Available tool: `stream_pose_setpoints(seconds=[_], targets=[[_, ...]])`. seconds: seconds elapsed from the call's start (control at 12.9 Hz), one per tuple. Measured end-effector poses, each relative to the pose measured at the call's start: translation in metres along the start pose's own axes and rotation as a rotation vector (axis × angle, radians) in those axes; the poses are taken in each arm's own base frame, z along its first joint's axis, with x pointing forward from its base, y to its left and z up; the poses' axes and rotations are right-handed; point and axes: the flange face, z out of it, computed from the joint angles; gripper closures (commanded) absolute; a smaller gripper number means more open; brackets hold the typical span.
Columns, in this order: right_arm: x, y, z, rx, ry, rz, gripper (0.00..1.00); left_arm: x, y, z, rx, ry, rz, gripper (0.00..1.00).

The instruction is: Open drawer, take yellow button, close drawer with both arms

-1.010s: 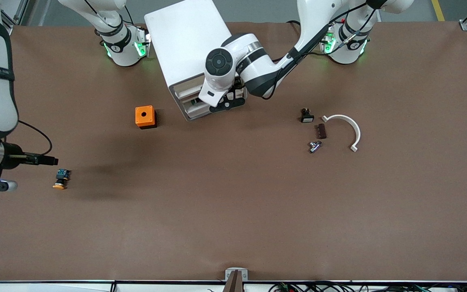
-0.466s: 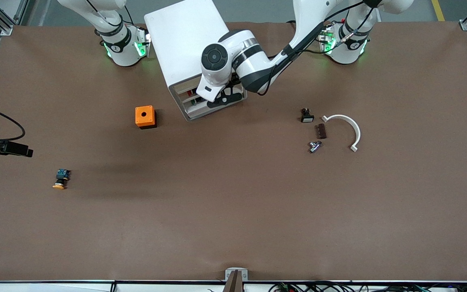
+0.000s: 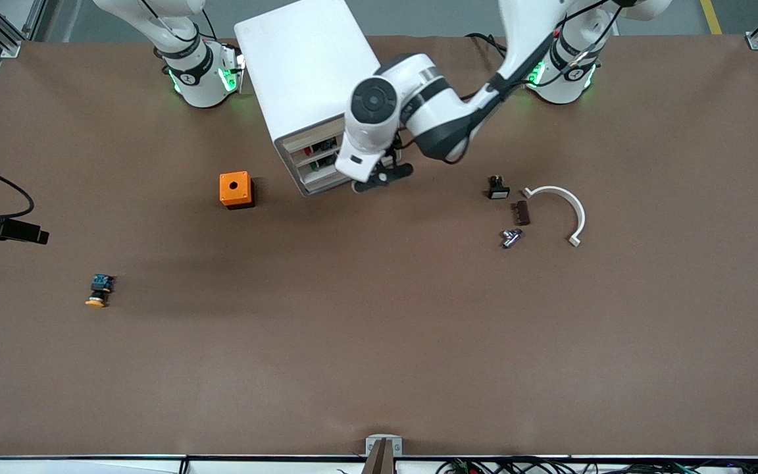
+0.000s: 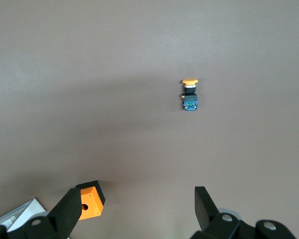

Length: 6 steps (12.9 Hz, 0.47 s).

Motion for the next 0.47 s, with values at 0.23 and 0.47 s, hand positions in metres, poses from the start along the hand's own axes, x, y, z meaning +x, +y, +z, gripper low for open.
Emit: stream_pose_setpoints(seconds=[0.23, 0.47], targets=[[-0.025, 0.001, -0.026, 0.007, 0.024, 0.004, 0.0, 0.097, -0.043, -0.057, -0.068, 0.057, -0.138, 0.0], [-0.064, 0.004, -0.045, 0.019, 0.042, 0.003, 0.0, 0.163, -0.092, -0.101, -0.074, 0.142, -0.235, 0.0]])
